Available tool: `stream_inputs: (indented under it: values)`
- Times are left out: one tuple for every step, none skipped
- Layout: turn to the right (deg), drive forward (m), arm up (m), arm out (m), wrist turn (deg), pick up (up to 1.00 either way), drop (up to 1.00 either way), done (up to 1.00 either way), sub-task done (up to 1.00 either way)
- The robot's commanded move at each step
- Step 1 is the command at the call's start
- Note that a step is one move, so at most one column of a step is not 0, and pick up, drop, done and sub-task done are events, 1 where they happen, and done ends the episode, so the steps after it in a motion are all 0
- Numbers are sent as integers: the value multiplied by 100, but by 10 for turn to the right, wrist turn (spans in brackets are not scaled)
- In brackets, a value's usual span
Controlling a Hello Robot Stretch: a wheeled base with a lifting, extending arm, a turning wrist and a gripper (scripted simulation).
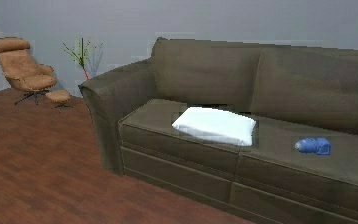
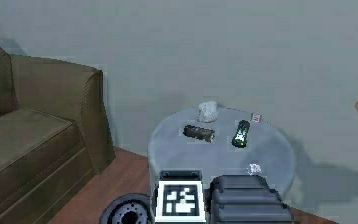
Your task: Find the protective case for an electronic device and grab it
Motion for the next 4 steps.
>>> stream_inputs:
  values:
    - [0,0,0,50,0,0,0,0,0]
    - [0,0,0,0,450,0,0,0,0]
    - [0,0,0,0,450,0,0,0,0]
    - [0,0,0,0,450,0,0,0,0]
